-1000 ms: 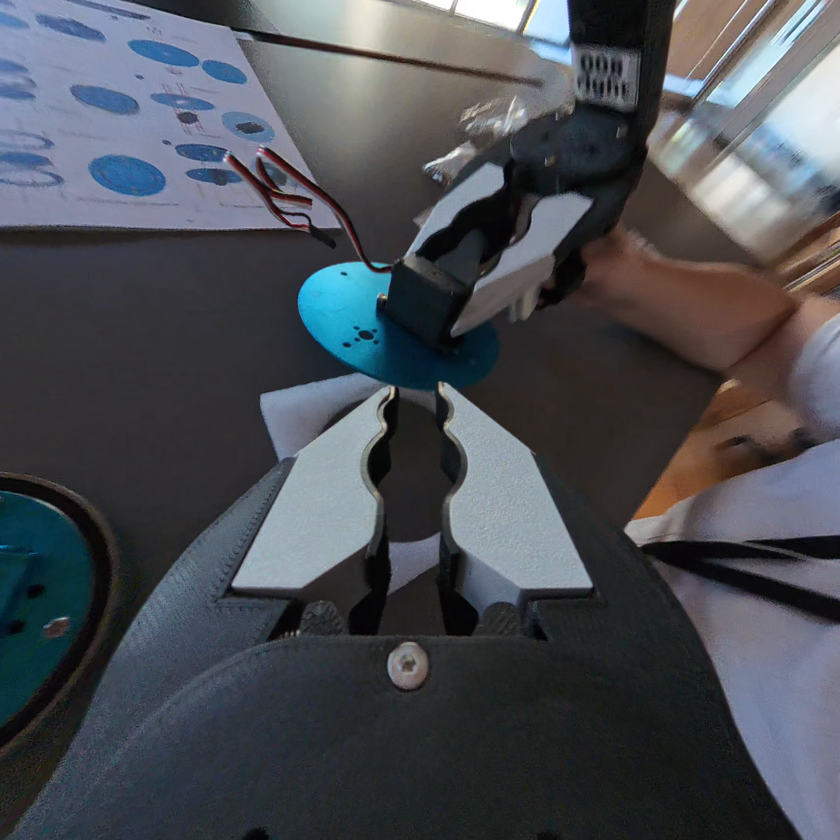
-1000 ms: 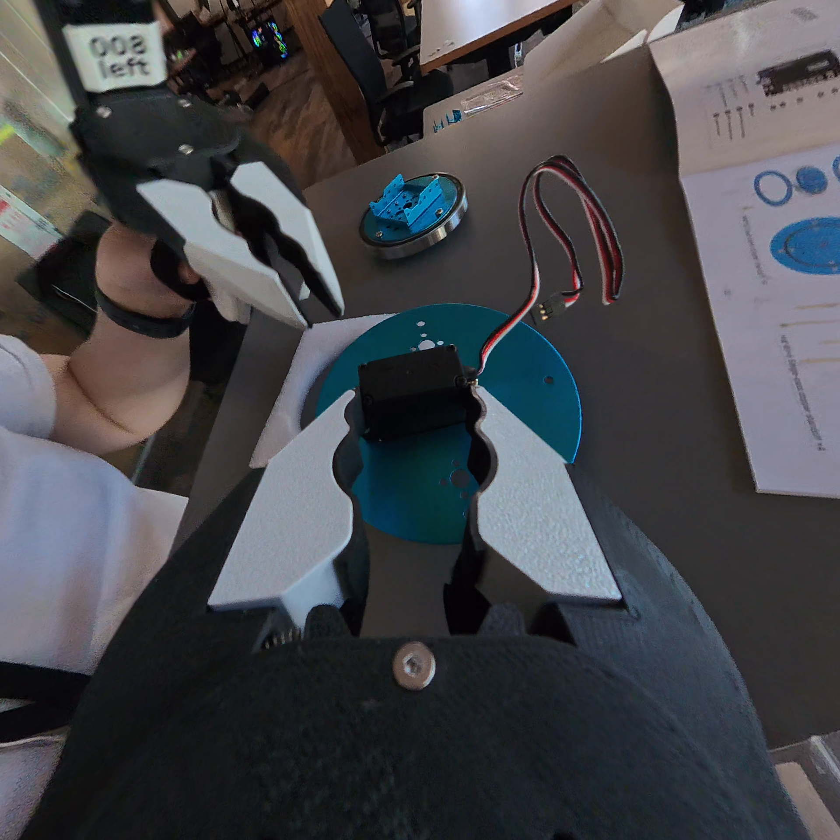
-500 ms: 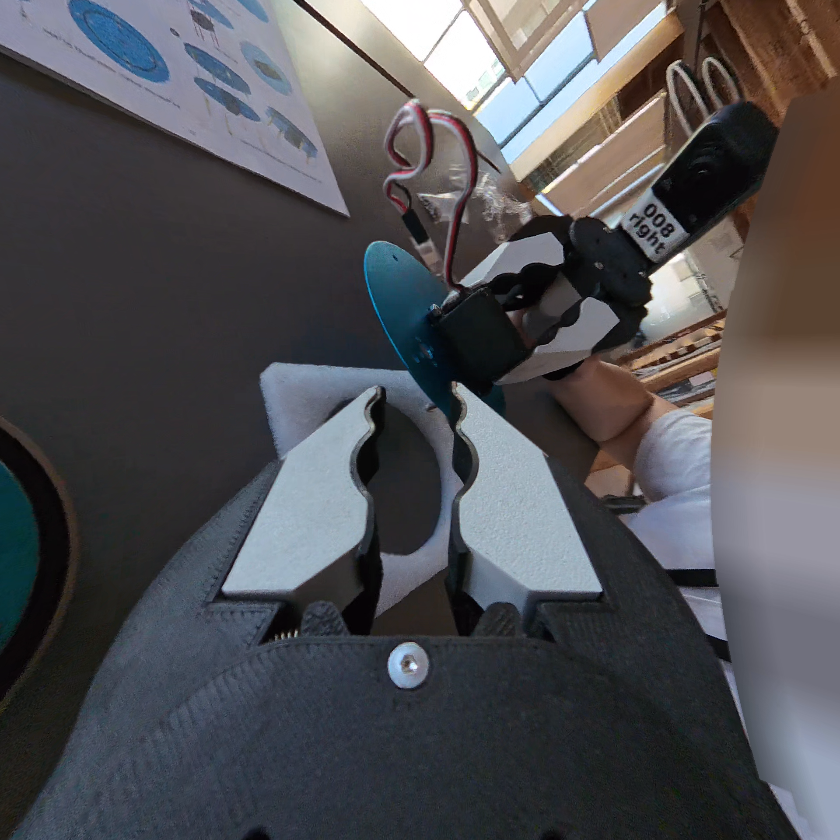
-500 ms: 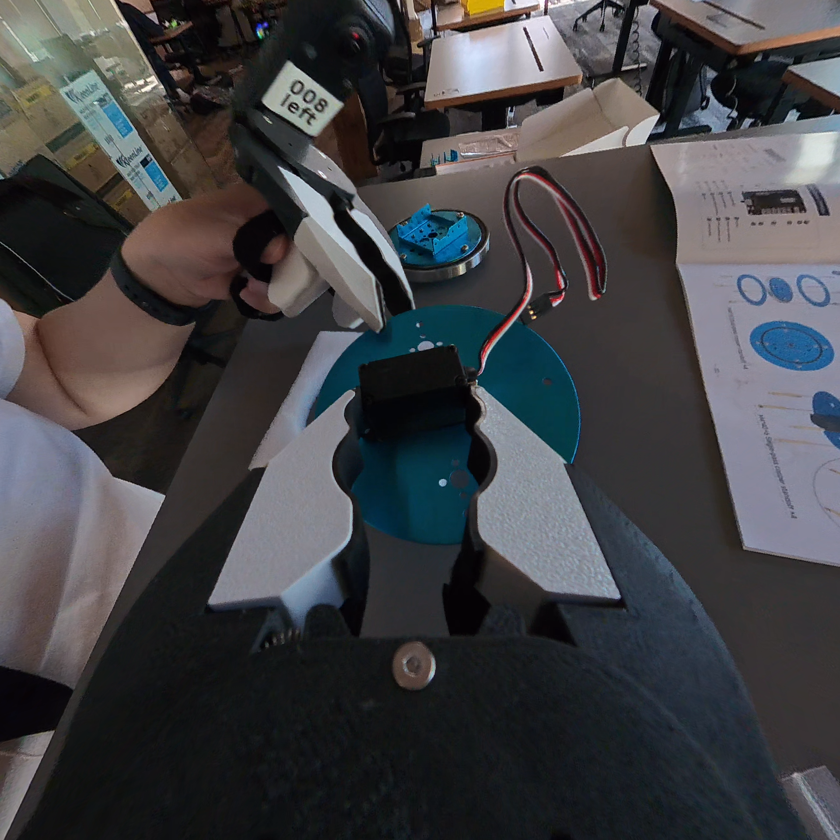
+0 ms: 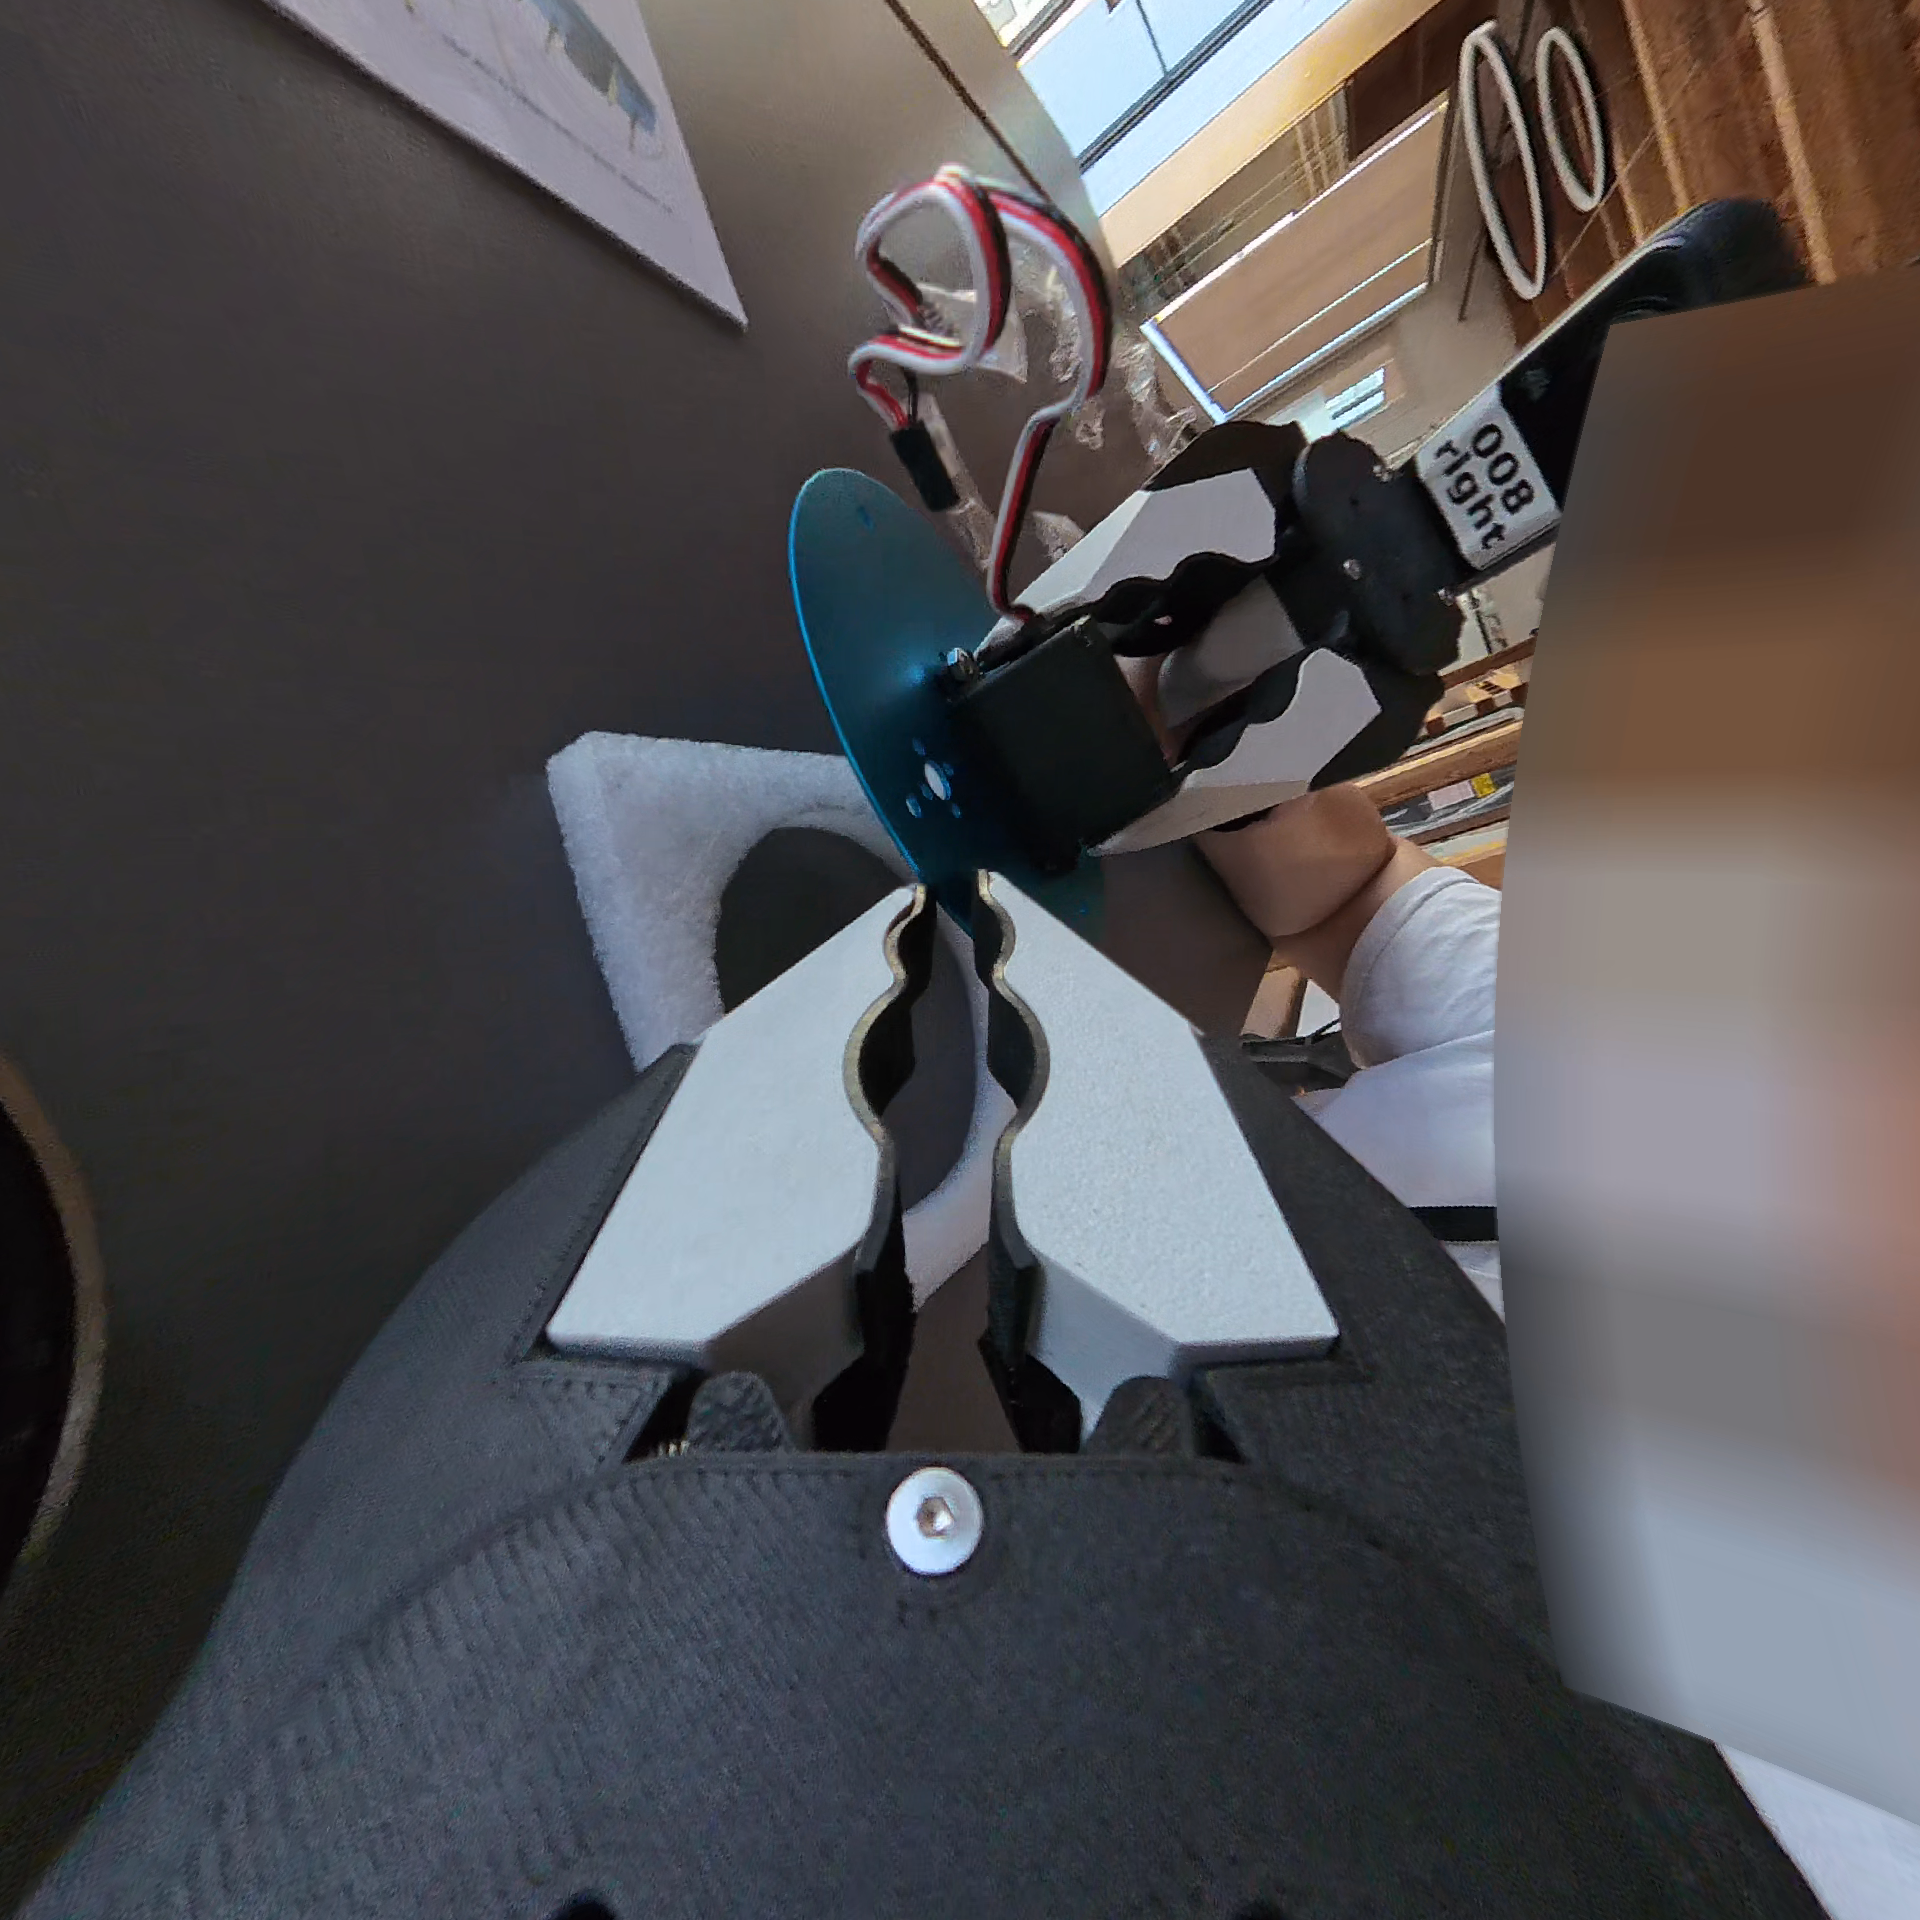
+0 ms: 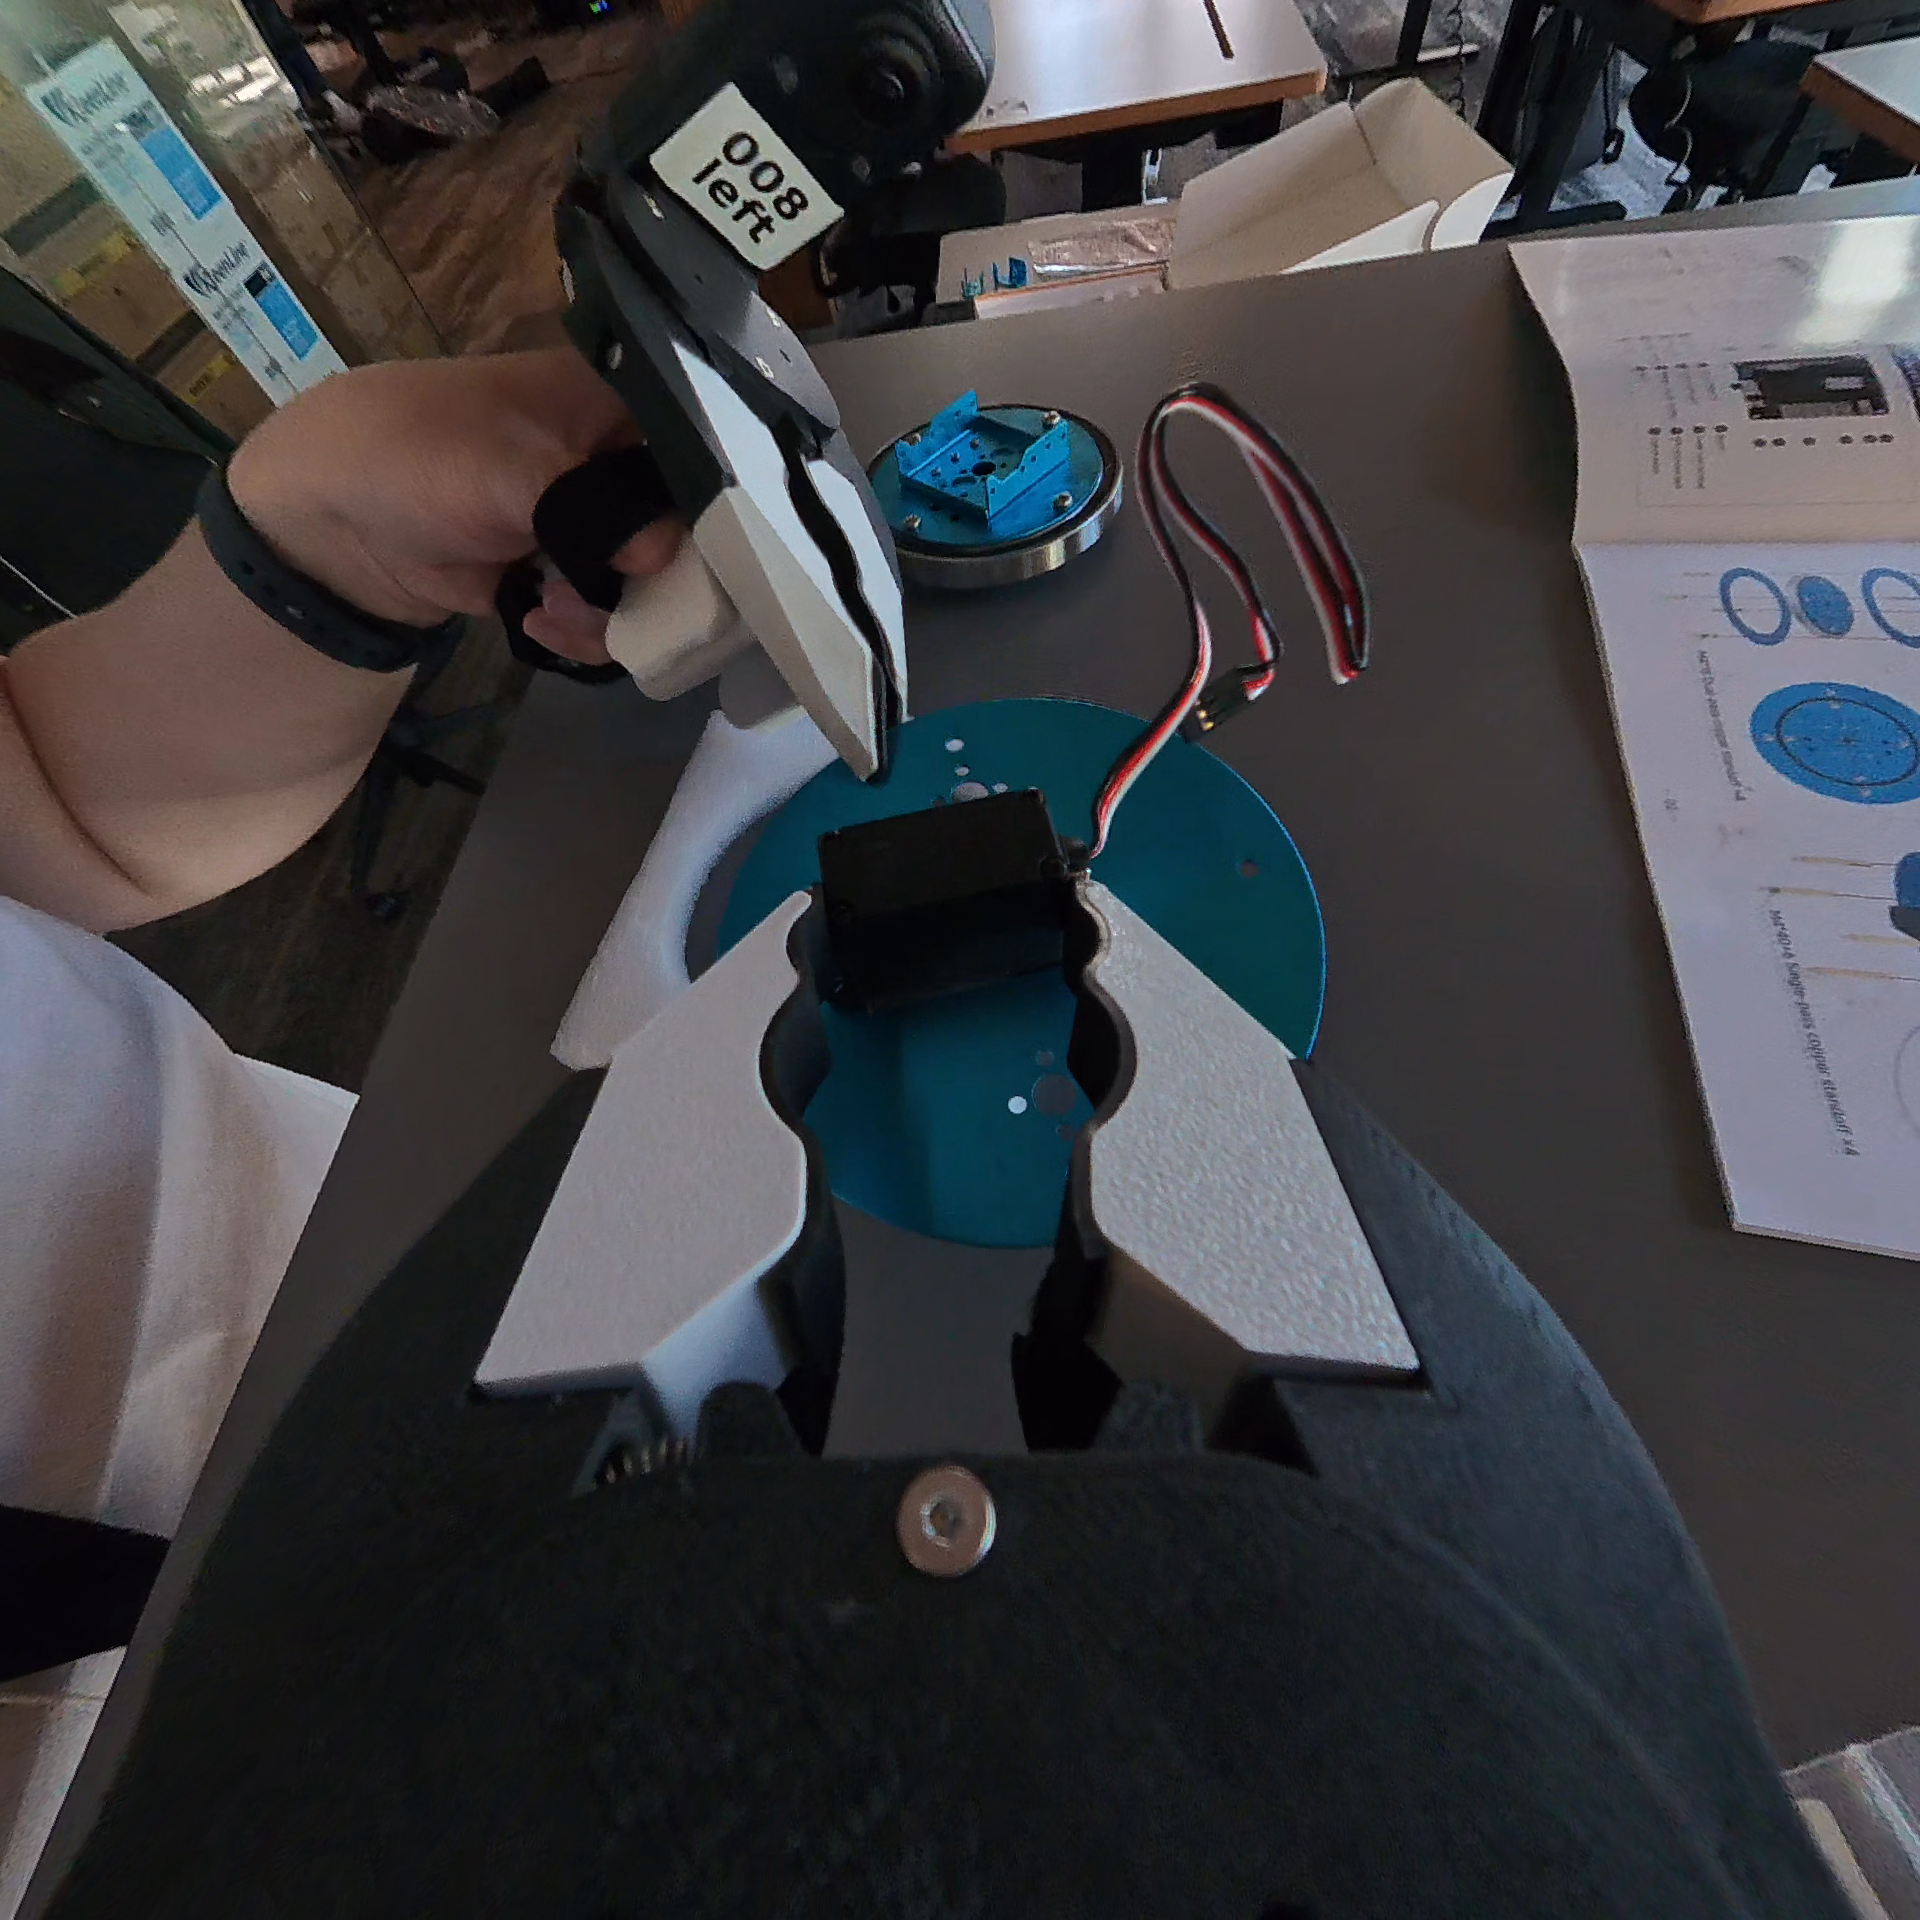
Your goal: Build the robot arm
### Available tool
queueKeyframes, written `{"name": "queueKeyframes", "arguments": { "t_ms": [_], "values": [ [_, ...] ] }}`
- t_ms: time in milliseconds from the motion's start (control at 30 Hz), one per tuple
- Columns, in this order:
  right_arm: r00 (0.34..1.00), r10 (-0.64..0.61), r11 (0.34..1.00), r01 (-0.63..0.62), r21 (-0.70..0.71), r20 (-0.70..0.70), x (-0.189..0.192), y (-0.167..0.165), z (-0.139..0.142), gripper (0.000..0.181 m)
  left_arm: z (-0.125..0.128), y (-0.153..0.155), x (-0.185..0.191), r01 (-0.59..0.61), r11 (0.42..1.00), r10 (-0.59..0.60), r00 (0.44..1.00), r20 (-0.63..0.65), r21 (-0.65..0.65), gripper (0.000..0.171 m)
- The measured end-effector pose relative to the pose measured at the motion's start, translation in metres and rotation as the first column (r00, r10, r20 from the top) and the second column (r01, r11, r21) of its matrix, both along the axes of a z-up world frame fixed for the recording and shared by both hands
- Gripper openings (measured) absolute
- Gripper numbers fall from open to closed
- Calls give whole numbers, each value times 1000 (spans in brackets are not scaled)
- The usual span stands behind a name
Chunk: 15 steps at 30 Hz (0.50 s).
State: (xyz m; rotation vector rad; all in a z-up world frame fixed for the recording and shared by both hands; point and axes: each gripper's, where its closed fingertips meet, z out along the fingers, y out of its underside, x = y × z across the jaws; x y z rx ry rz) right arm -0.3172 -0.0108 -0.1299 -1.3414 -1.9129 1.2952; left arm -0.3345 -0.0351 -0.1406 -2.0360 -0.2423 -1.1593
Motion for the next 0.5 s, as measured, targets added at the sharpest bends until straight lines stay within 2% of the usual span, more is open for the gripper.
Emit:
{"name": "queueKeyframes", "arguments": {
  "t_ms": [133, 500],
  "values": [
    [1000, 2, 998, -2, 63, -5, -1, -1, -4, 43, -6, 0, -1, -8, 1000, 7, 999, -32, -27, 7],
    [1000, 13, 997, -13, 78, -2, -2, -1, -7, 43, -9, -1, -3, -28, 999, 22, 993, -119, -45, 8]
  ]
}}
